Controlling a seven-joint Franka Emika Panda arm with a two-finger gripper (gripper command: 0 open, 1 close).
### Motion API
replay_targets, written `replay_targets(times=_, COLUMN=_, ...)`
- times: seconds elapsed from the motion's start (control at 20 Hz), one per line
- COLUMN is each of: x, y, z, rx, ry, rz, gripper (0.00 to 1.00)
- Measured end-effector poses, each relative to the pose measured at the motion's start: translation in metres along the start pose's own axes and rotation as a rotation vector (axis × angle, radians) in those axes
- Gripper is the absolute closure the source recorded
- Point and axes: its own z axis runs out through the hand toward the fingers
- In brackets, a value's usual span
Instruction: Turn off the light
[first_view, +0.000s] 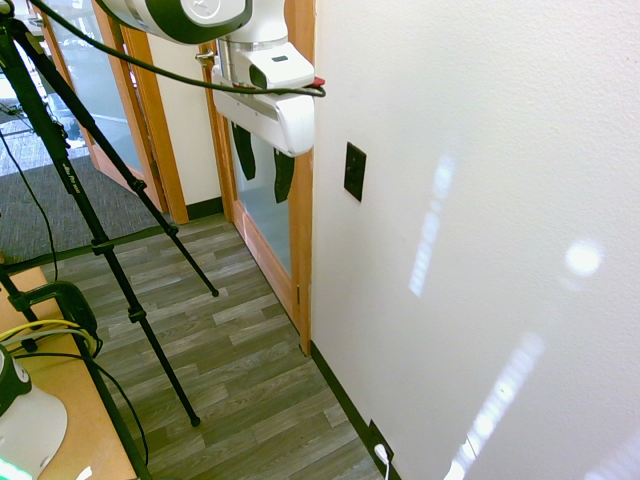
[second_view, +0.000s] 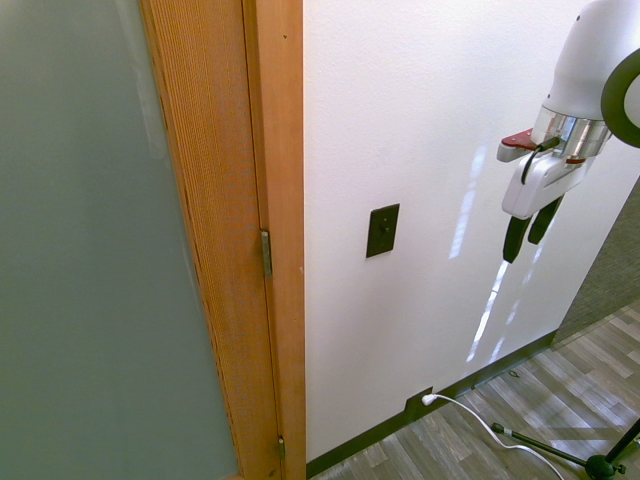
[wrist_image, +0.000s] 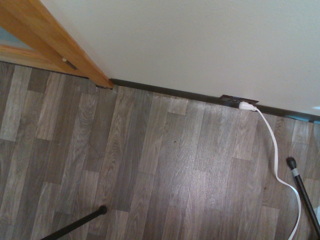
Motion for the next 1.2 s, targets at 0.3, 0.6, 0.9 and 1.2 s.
replay_targets(times=0.3, x=0.003, y=-0.021, z=0.018, rx=0.062, ry=0.07, rz=0.023, gripper=0.0)
replay_targets(times=0.6, x=0.016, y=-0.066, z=0.068, rx=0.211, ry=0.179, rz=0.074, gripper=0.0)
replay_targets(times=0.9, x=0.03, y=-0.129, z=0.064, rx=0.303, ry=0.288, rz=0.132, gripper=0.0)
replay_targets(times=1.2, x=0.04, y=-0.153, z=0.069, rx=0.329, ry=0.319, rz=0.189, gripper=1.0)
